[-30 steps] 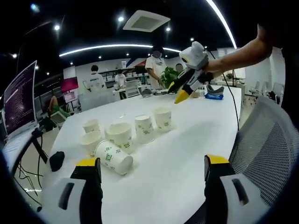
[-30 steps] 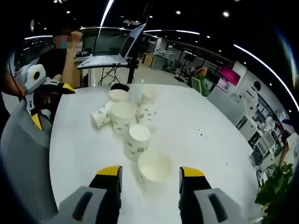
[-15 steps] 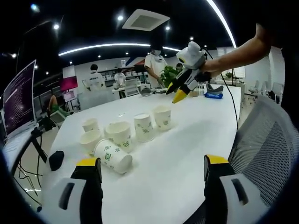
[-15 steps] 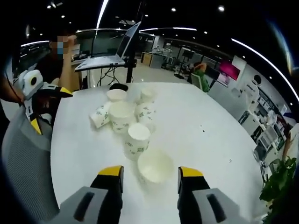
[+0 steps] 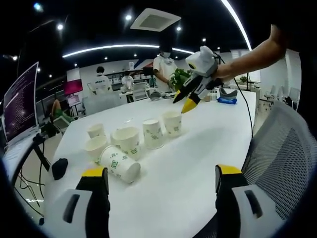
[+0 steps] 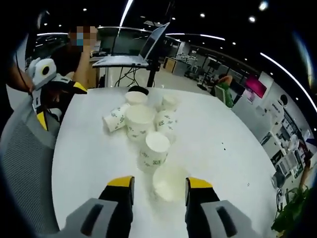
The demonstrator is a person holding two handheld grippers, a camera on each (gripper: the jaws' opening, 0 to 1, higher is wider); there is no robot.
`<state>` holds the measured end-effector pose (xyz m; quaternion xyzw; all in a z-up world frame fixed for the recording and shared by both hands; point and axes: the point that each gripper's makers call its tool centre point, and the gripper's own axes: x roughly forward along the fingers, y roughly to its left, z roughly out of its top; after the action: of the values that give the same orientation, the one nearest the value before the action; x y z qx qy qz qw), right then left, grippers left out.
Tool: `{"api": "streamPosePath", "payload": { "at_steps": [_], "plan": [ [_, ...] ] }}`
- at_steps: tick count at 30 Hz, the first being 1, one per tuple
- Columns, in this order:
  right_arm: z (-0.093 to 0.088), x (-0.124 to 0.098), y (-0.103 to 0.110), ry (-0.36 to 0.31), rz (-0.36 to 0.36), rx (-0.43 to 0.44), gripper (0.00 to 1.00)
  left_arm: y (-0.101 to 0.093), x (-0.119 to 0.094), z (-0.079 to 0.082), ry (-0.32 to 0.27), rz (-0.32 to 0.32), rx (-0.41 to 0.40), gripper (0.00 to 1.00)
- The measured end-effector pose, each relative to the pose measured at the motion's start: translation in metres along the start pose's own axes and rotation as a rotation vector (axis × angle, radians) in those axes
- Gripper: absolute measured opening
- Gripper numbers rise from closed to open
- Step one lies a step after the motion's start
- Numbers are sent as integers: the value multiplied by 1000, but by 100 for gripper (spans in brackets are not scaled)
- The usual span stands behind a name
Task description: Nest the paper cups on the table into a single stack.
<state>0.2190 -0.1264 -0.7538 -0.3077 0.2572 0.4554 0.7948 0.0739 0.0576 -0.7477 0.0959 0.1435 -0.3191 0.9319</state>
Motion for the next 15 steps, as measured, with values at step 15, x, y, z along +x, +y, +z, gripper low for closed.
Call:
{"api": "streamPosePath", "payload": {
  "at_steps": [15],
  "plan": [
    [-1, 10, 5, -4, 10, 69, 37, 3, 0, -5, 10, 2, -9, 85]
  ]
}}
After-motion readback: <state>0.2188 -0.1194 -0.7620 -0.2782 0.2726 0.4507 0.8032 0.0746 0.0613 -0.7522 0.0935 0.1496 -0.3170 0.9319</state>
